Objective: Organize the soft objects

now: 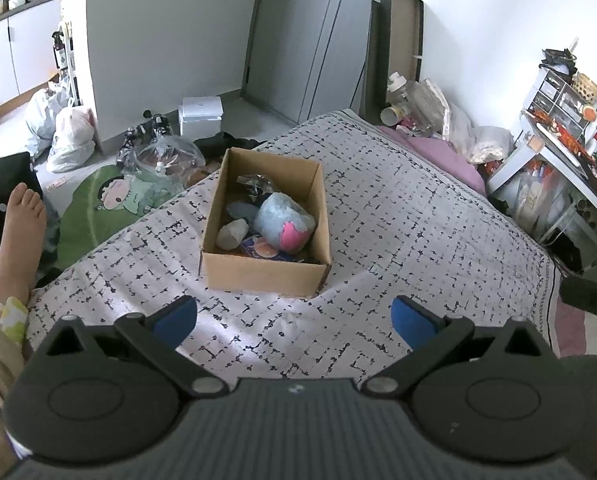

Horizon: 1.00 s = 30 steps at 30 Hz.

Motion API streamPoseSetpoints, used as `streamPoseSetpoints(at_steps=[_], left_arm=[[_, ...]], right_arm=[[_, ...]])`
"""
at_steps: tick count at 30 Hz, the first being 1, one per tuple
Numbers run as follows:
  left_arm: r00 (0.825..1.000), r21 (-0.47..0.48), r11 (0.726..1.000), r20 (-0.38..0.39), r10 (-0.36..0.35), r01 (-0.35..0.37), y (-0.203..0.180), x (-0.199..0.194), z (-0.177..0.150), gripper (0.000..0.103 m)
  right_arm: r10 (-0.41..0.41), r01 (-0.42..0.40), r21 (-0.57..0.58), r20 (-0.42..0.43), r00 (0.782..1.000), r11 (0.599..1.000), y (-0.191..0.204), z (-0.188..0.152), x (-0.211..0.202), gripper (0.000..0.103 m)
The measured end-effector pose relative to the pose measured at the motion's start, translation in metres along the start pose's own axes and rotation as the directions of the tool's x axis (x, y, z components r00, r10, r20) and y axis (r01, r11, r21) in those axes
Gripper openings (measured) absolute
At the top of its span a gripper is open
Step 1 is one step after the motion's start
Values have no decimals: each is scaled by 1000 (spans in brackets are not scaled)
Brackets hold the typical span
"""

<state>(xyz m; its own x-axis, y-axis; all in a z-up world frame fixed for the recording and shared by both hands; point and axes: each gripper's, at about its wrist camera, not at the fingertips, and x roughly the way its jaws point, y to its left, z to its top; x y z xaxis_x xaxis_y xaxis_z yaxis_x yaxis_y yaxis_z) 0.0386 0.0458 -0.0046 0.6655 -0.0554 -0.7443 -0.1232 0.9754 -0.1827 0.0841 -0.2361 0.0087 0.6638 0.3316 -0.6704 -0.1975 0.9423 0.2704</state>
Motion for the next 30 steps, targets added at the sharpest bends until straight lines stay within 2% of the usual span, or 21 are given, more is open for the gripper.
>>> streamPoseSetpoints(at_steps=[30], left_arm=[[1000,57,998,23,0,-2,-15,-15,-7,103]], right_arm=[[2,-2,3,17,1000,1000,1,-5,-15,103]])
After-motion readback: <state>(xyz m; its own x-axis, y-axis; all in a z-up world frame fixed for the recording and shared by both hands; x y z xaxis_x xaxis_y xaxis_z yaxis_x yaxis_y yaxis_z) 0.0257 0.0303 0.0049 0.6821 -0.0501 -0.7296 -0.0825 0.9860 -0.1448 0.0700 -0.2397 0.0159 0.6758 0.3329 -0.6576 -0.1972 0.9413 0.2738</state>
